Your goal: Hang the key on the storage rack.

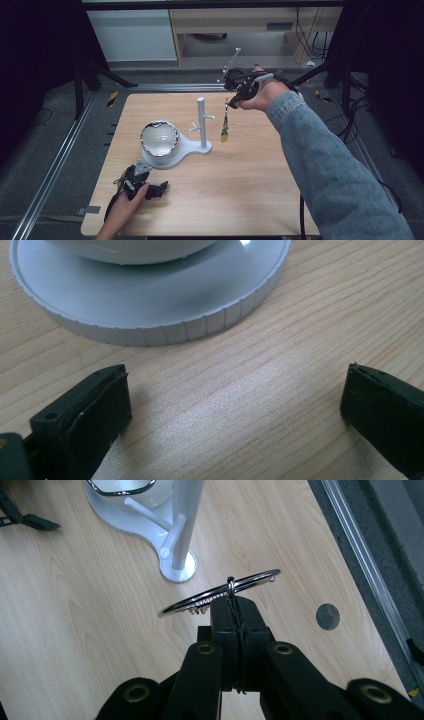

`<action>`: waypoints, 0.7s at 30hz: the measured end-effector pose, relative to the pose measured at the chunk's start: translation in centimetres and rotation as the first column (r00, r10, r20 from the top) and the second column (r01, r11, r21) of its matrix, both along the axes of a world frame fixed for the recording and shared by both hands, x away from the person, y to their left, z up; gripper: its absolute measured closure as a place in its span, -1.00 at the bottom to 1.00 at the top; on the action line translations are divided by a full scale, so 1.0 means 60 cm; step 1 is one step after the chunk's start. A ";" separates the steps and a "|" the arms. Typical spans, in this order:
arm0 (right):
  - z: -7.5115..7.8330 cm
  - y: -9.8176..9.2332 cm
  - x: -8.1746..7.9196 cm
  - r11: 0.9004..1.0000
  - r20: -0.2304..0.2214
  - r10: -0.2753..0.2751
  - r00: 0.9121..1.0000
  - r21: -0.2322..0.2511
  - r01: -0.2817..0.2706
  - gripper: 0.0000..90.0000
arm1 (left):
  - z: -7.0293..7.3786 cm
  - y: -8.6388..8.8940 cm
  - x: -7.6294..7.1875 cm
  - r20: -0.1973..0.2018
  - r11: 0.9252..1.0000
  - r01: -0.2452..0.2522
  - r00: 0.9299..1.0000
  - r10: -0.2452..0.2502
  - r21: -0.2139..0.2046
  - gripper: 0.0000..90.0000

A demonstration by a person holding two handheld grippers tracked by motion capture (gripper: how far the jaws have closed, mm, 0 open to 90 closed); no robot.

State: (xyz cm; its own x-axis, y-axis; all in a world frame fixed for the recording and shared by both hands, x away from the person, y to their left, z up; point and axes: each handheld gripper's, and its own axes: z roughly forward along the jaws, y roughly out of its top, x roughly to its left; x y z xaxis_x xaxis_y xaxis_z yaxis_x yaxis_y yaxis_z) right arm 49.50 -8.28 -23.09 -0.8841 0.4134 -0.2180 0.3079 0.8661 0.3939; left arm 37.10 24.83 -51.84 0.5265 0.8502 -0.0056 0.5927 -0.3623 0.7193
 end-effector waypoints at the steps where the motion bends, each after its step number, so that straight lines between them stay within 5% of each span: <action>1: 0.002 0.002 0.000 1.000 0.002 0.005 1.000 0.000 -0.005 0.97 | 0.000 0.000 0.000 0.000 1.000 0.000 1.000 0.000 0.000 -1.00; 21: 0.017 0.030 0.006 1.000 0.008 0.019 1.000 -0.019 -0.019 0.97 | 0.000 0.000 0.000 0.000 1.000 0.000 1.000 0.000 0.000 -1.00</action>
State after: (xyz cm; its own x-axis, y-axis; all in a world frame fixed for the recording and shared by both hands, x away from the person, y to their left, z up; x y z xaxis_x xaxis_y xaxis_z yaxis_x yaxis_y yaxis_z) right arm 49.88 -6.46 -22.09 -0.8899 0.3922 -0.2330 0.2881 0.8792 0.3796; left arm 37.10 24.83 -51.85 0.5263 0.8503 -0.0055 0.5927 -0.3622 0.7193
